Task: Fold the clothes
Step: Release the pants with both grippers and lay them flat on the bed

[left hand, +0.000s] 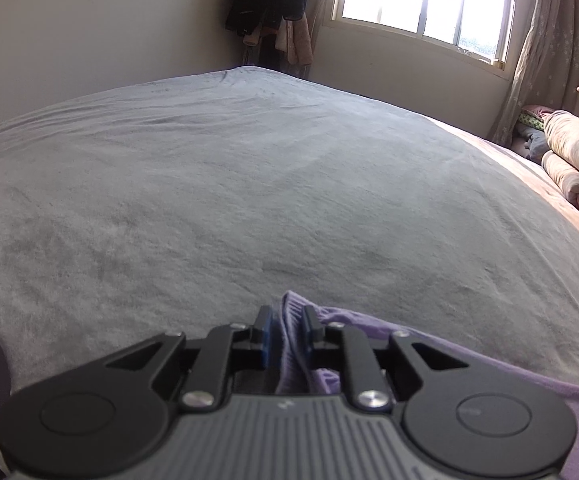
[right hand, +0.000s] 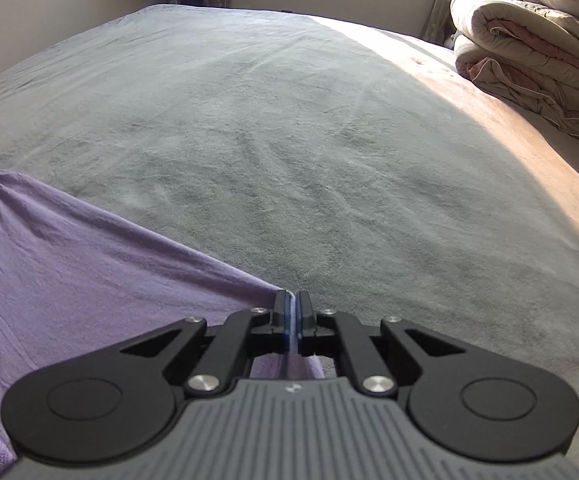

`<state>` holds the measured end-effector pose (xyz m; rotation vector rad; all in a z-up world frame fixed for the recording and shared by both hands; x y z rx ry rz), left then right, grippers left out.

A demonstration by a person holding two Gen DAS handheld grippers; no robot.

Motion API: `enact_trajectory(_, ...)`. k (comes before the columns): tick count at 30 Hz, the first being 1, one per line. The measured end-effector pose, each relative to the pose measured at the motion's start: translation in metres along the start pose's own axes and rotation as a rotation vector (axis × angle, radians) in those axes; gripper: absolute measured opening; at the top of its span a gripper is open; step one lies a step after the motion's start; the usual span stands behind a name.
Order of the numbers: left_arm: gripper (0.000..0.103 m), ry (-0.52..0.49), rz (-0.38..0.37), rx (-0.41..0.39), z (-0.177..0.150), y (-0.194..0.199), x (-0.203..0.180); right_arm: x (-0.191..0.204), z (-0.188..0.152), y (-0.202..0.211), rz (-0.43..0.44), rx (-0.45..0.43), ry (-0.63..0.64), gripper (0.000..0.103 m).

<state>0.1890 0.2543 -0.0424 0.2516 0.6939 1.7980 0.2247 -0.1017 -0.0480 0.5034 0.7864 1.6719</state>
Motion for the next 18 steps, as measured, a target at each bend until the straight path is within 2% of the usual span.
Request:
enact_trajectory(1, 0.036, -0.006, 0.001, 0.006, 0.001, 0.001, 0.0, -0.002, 0.001, 0.002, 0.011, 0.004, -0.016, 0.016)
enact_trajectory(2, 0.039, -0.012, 0.001, 0.012, 0.002, 0.003, -0.001, -0.004, 0.001, 0.006, 0.022, 0.007, -0.028, 0.019)
enact_trajectory(4, 0.043, -0.021, -0.011, 0.02, 0.003, 0.012, -0.003, -0.009, 0.001, 0.015, 0.041, 0.009, -0.044, 0.039)
enact_trajectory(5, 0.044, -0.025, -0.018, 0.024, 0.003, 0.016, -0.005, -0.011, 0.0, 0.02, 0.046, 0.007, -0.047, 0.041)
enact_trajectory(10, 0.054, -0.039, -0.084, 0.063, 0.0, 0.041, -0.016, -0.025, -0.006, 0.043, 0.069, 0.016, -0.07, 0.042)
enact_trajectory(18, 0.057, -0.1, -0.202, 0.129, -0.031, 0.083, -0.048, -0.048, -0.029, 0.077, 0.113, 0.043, -0.094, 0.042)
Point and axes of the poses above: each gripper's, at about its wrist camera, not at the fingertips, and y roughly against the way its jaws point, x to its left, z to its top, the point moved 1 cm from there along -y, roughly the way its jaws point, and after that the axes turned 3 degrees about -z, right-handed, at the moved point
